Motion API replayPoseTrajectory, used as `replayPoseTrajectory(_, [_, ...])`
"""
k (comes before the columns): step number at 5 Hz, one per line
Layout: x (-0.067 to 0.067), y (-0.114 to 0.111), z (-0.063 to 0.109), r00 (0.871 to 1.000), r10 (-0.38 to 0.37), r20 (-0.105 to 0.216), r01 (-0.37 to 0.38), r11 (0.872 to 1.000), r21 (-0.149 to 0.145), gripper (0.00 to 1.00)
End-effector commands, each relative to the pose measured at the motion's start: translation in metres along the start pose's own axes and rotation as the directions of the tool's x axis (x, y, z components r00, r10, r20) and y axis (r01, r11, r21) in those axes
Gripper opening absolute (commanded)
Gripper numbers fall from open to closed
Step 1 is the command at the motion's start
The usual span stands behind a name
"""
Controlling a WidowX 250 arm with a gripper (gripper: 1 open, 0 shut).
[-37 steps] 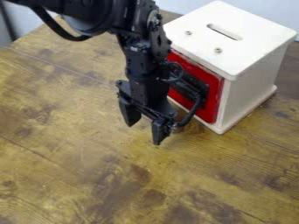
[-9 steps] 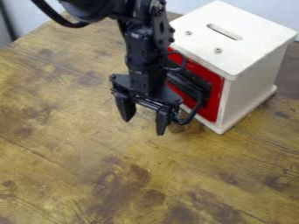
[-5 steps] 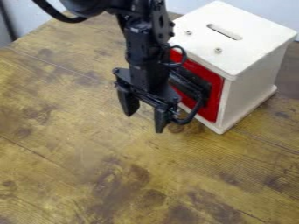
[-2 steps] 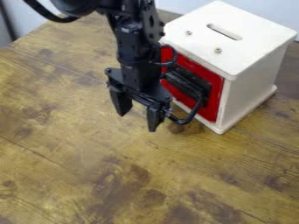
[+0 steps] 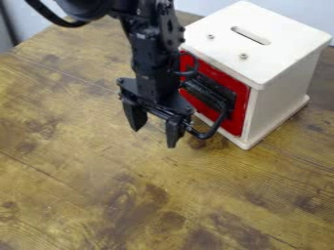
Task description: Close the drawer
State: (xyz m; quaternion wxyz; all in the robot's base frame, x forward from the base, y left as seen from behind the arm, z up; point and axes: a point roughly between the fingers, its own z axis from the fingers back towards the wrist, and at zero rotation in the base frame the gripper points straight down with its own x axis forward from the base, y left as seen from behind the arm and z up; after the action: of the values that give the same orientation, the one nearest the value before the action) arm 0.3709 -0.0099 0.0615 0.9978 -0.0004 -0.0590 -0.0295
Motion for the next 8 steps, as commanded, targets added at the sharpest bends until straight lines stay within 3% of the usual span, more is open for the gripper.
replayPoseTrajectory(1, [0.005,-0.015,0.006,0.999,0.031,0.027,-0.031,1.000,0.004,1.00])
replayPoseTrajectory(2, [0.001,-0.011,0.012,0.995,0.088,0.035,-0.089,0.996,0.009,1.00])
replayPoseTrajectory(3, [-0.001,-0.002,0.021,0.985,0.160,0.066,-0.161,0.987,0.011,1.00])
replayPoseTrajectory(5, [0.013,0.003,0.030,0.989,0.123,0.077,-0.123,0.992,0.000,1.00])
replayPoseTrajectory(8, [0.011,0.011,0.042,0.997,0.033,0.068,-0.033,0.999,-0.002,1.00])
